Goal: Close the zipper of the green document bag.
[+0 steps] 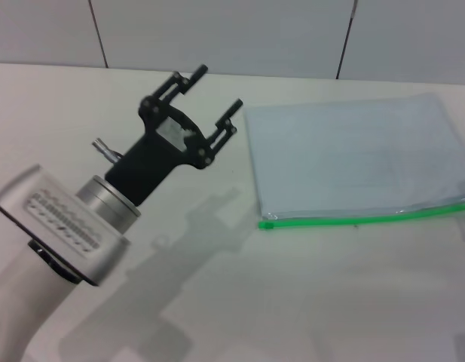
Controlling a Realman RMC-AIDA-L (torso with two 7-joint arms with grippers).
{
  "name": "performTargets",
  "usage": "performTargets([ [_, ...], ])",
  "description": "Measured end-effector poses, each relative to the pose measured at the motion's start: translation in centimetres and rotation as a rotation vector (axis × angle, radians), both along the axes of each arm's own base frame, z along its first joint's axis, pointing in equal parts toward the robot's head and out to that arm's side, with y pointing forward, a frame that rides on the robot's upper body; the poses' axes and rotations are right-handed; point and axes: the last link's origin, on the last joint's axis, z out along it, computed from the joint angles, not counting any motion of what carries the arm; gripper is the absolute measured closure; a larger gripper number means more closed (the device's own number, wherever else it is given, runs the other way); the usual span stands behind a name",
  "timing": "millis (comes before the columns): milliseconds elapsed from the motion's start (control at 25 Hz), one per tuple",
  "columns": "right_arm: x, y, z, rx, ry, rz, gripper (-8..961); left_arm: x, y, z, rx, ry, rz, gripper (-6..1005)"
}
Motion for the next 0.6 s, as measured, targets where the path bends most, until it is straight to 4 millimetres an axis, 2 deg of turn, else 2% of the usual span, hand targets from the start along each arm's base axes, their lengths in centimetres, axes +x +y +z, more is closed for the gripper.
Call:
performTargets([
  [80, -0.6, -0.3, 0.1, -0.009, 0.096, 0.041, 424, 0.0, 0.0, 0.7, -0.035, -0.088, 0.004, 436],
  [200, -1.3, -0.5, 0.4, -0.045, 0.279, 0.102, 192, -0.2, 0.3, 1.8, -0.096, -0.225, 0.023, 417],
  [360, -1.7, -0.4, 0.8, -0.113, 0.487, 0.151, 138, -0.9, 0.8, 3.3, -0.131, -0.370, 0.067, 398],
  [600, -1.9, -0.1, 1.2, -0.116, 0.554, 0.172, 125, -2.6, 1.3, 4.8, -0.052, -0.453, 0.153, 398],
])
